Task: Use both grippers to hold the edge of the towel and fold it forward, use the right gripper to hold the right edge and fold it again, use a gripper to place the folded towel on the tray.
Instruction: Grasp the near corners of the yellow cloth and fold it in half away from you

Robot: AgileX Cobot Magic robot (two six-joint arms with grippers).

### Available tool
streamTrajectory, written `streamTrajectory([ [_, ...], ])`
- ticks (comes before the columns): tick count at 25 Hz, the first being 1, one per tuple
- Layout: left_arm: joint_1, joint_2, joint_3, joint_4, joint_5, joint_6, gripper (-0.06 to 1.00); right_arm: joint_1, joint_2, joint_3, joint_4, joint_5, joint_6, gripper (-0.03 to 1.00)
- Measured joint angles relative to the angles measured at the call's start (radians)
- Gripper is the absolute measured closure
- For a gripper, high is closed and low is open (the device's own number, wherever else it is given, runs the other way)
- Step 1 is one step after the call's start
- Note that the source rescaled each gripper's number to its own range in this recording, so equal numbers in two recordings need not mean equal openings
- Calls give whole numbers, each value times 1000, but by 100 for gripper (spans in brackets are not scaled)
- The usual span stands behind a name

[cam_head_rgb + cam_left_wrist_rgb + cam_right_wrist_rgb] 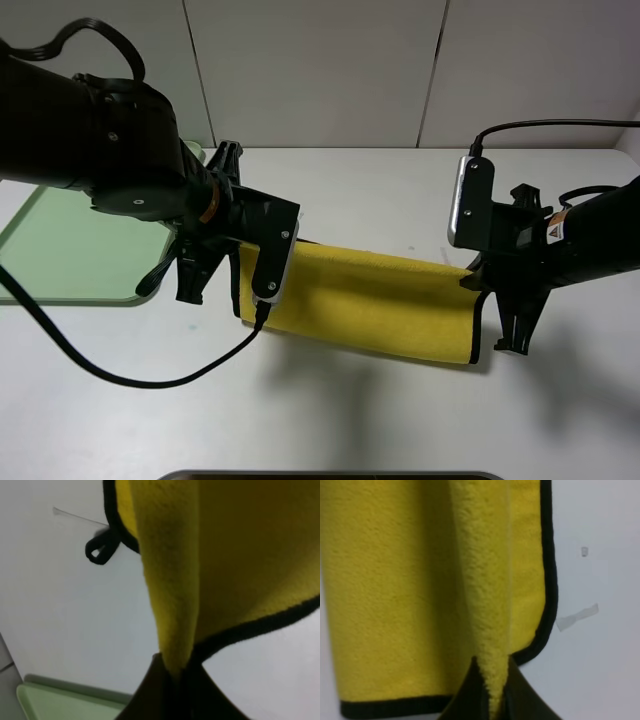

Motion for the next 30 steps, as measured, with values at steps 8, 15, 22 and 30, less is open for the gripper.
streamTrajectory([
  [8,9,93,-16,90,-51,-3,94,-26,34,0,-3,-55,0,97],
  [15,9,165,-78,95,-59,-4,94,-26,34,0,-3,-74,0,97],
  [22,9,198,-128,97,-81,-4,94,-26,34,0,-3,-75,9,97],
  [30,9,212,-130,97,-92,-4,94,-26,34,0,-4,-75,15,97],
])
